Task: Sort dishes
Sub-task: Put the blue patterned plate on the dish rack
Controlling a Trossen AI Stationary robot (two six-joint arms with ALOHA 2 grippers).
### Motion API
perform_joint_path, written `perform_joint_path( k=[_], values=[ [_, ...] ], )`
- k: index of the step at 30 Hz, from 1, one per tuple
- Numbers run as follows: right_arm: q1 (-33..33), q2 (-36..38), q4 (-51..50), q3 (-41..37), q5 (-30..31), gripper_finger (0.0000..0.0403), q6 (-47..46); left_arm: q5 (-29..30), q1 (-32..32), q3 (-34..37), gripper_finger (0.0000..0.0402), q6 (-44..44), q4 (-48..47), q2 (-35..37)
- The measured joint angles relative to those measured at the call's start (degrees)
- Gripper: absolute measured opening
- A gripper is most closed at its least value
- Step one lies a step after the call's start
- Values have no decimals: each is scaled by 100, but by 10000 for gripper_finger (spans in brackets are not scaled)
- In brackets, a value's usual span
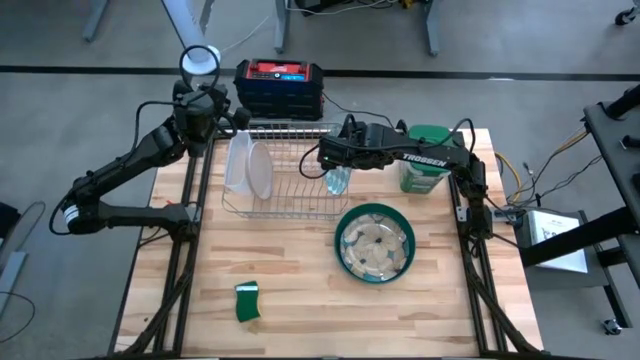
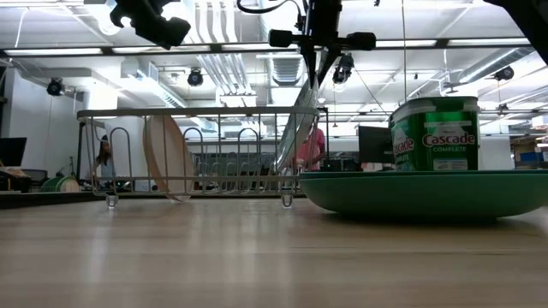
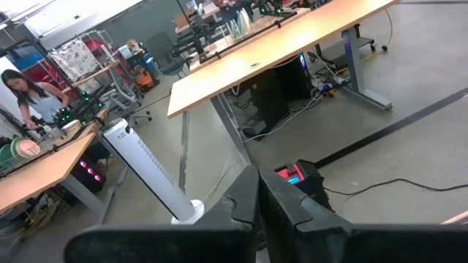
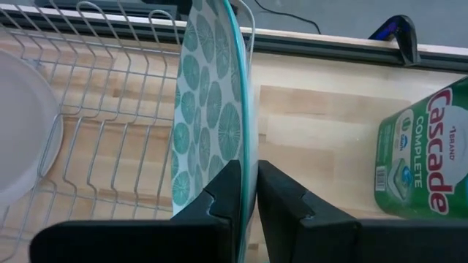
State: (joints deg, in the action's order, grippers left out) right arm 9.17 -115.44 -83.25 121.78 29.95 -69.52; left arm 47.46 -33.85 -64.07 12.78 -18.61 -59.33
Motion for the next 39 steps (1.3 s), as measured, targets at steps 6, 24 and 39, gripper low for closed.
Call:
perform_joint_path(
  k=[6, 24, 39],
  values=[
    [0, 0, 25, 0, 1, 34, 39, -1, 0, 0, 0, -2, -78, 0],
    [-2, 13, 138, -68, 23, 35, 87, -2, 0, 1, 0, -7, -259, 0],
    [-4, 15, 141, -113, 19, 35, 87, -457, 0, 2, 0, -107, -575, 0]
  ],
)
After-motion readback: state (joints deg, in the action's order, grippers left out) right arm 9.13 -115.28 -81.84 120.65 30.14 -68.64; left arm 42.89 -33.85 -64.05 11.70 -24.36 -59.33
